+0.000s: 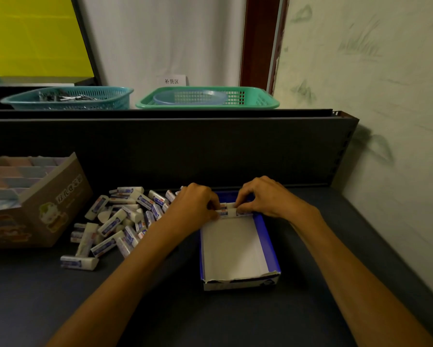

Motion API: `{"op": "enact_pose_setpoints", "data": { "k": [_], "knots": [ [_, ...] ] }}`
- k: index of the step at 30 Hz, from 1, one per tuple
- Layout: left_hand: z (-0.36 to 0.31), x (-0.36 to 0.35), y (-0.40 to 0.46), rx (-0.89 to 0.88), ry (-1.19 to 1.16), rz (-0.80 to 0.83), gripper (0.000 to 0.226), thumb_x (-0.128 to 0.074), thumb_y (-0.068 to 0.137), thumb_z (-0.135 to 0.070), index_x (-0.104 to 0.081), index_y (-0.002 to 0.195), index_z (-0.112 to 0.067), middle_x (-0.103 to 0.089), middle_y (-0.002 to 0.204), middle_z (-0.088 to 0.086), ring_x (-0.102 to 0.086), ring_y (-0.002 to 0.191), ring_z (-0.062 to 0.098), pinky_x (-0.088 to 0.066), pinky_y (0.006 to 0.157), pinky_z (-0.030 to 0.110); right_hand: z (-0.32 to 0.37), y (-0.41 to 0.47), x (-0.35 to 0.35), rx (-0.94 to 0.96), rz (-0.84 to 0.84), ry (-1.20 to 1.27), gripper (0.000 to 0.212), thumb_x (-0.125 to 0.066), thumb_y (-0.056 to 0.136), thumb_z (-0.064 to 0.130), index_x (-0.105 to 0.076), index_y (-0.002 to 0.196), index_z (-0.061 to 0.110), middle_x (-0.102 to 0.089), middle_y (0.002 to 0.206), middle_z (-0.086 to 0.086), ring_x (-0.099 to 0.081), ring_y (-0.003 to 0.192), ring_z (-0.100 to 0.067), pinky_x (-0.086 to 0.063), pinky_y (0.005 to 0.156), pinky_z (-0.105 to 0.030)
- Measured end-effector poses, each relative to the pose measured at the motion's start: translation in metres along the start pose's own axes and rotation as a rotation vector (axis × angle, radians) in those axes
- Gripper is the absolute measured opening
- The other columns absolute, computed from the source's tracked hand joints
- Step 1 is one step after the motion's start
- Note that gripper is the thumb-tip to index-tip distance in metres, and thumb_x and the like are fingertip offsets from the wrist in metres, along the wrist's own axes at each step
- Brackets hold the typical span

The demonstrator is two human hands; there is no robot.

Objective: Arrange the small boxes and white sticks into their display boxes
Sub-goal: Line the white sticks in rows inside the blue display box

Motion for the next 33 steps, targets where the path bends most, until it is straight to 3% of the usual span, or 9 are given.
{"op": "enact_pose_setpoints", "data": {
  "k": [8,13,17,23,33],
  "knots": [
    [-0.001,-0.001,0.000,-0.001,-0.012,0.008,0.020,-0.065,0.085,-0.026,-0.067,0.104,-0.020,-0.059,0.109,-0.004,-0.050,0.087,0.001,-0.041,0.080,0.018,0.004,-0.001,0.002,0.011,-0.035,-0.085,0.011,-0.069,0.084,0.030,-0.067,0.094,0.029,-0.052,0.103,0.013,-0.052,0.099,-0.008,-0.047,0.088,-0.032],
    [-0.004,0.006,-0.004,-0.025,0.074,-0.012,0.026,-0.061,0.087,-0.034,-0.064,0.110,-0.023,-0.055,0.110,-0.006,-0.043,0.106,0.010,-0.038,0.088,0.027,0.008,-0.003,0.005,0.012,-0.047,-0.109,0.014,-0.069,0.083,0.030,-0.068,0.097,0.029,-0.052,0.103,0.013,-0.053,0.099,-0.007,-0.046,0.085,-0.029],
    [0.003,0.024,-0.010,-0.014,0.037,-0.094,0.031,-0.061,0.086,-0.040,-0.061,0.112,-0.025,-0.057,0.112,-0.005,-0.044,0.104,0.008,-0.042,0.086,0.026,0.015,-0.006,0.014,0.023,-0.082,-0.118,0.018,-0.068,0.085,0.032,-0.066,0.102,0.030,-0.055,0.109,0.012,-0.053,0.102,-0.007,-0.048,0.086,-0.030],
    [0.044,0.056,-0.036,0.129,0.124,-0.086,0.042,-0.061,0.086,-0.044,-0.055,0.124,-0.026,-0.055,0.120,-0.002,-0.046,0.114,0.017,-0.044,0.093,0.035,0.049,-0.012,0.032,0.111,-0.235,-0.127,0.027,-0.062,0.089,0.032,-0.059,0.116,0.028,-0.056,0.120,0.008,-0.050,0.111,-0.009,-0.044,0.092,-0.030],
    [0.094,0.072,-0.091,0.282,0.142,-0.027,0.046,-0.063,0.084,-0.042,-0.050,0.127,-0.032,-0.048,0.132,-0.004,-0.046,0.118,0.013,-0.040,0.090,0.027,0.113,0.008,0.000,0.249,-0.145,-0.166,0.032,-0.061,0.089,0.034,-0.057,0.120,0.030,-0.056,0.119,0.006,-0.051,0.111,-0.012,-0.045,0.088,-0.030]
  ]
}}
Point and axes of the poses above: each hand's wrist, its own y-axis towards the middle knuckle, its own x-axis out of the back of the hand, z = x × y, the point moved 10 cm from there along y, towards the middle knuckle
